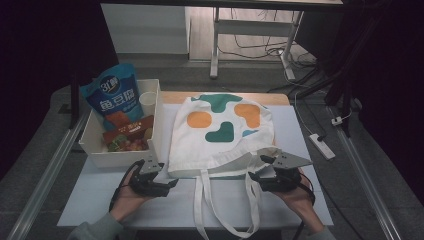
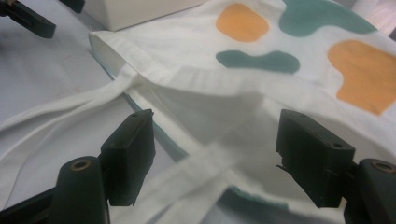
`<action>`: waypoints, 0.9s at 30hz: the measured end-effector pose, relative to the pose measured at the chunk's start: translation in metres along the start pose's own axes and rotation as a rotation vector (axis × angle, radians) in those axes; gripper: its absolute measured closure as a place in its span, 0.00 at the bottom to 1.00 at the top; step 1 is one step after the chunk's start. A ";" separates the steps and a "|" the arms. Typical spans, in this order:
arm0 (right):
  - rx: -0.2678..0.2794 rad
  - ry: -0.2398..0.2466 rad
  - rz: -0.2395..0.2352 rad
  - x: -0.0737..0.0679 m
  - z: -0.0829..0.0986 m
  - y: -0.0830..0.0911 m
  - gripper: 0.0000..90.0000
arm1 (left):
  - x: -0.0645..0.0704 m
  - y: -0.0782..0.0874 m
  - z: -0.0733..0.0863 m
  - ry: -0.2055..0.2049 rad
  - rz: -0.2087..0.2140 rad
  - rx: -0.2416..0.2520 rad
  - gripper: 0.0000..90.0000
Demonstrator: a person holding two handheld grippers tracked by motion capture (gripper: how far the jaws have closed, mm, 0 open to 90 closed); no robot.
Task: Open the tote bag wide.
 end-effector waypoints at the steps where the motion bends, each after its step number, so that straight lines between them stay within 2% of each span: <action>1: -0.009 0.014 -0.001 -0.002 -0.004 -0.002 0.30 | 0.001 -0.002 -0.003 -0.001 0.007 0.002 0.26; 4: -0.028 0.053 -0.004 -0.005 -0.016 -0.012 0.31 | 0.004 -0.009 -0.011 -0.018 0.024 -0.004 0.26; 5: -0.028 0.053 -0.004 -0.005 -0.016 -0.012 0.31 | 0.004 -0.011 -0.014 -0.020 0.028 -0.003 0.26; 8: -0.069 0.077 -0.006 -0.004 -0.021 -0.024 0.30 | 0.003 -0.015 -0.018 -0.013 0.033 0.000 0.26; 10: -0.087 0.075 -0.015 -0.003 -0.023 -0.033 0.30 | 0.002 -0.016 -0.017 -0.013 0.034 -0.003 0.26; 11: -0.113 0.080 -0.024 -0.002 -0.025 -0.042 0.30 | 0.002 -0.017 -0.016 -0.014 0.035 -0.008 0.26; 14: -0.126 0.089 -0.027 -0.002 -0.029 -0.052 0.31 | 0.004 -0.019 -0.013 -0.013 0.042 -0.017 0.26; 15: -0.146 0.099 -0.035 -0.003 -0.037 -0.061 0.31 | 0.003 -0.019 -0.012 -0.014 0.042 -0.018 0.26; 16: -0.146 0.099 -0.035 -0.003 -0.037 -0.061 0.31 | 0.003 -0.018 -0.011 -0.015 0.042 -0.018 0.26; 17: -0.156 0.120 -0.042 -0.004 -0.048 -0.068 0.31 | 0.003 -0.018 -0.010 -0.014 0.043 -0.020 0.26; 18: -0.156 0.120 -0.042 -0.004 -0.048 -0.068 0.31 | 0.003 -0.018 -0.009 -0.010 0.043 -0.017 0.26; 19: -0.163 0.129 -0.065 -0.007 -0.058 -0.073 0.31 | 0.003 -0.018 -0.008 -0.007 0.043 -0.016 0.26; 20: -0.172 0.139 -0.067 -0.007 -0.061 -0.075 0.31 | 0.003 -0.017 -0.007 -0.004 0.045 -0.017 0.26; 24: -0.208 0.163 -0.082 -0.009 -0.063 -0.084 0.30 | 0.003 -0.017 -0.002 0.002 0.047 -0.024 0.26; 27: -0.282 0.183 -0.091 -0.011 -0.051 -0.092 0.28 | 0.003 -0.015 -0.002 0.007 0.042 -0.015 0.26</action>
Point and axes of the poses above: each handheld gripper's, and its own axes: y roughly backward along the jaws, z roughly out of its underside, x roughly to its right, the point moved 8 cm from there along -y, roughly forward along the jaws, and after that the axes turned 5 degrees about -y, right-handed, at the moved point
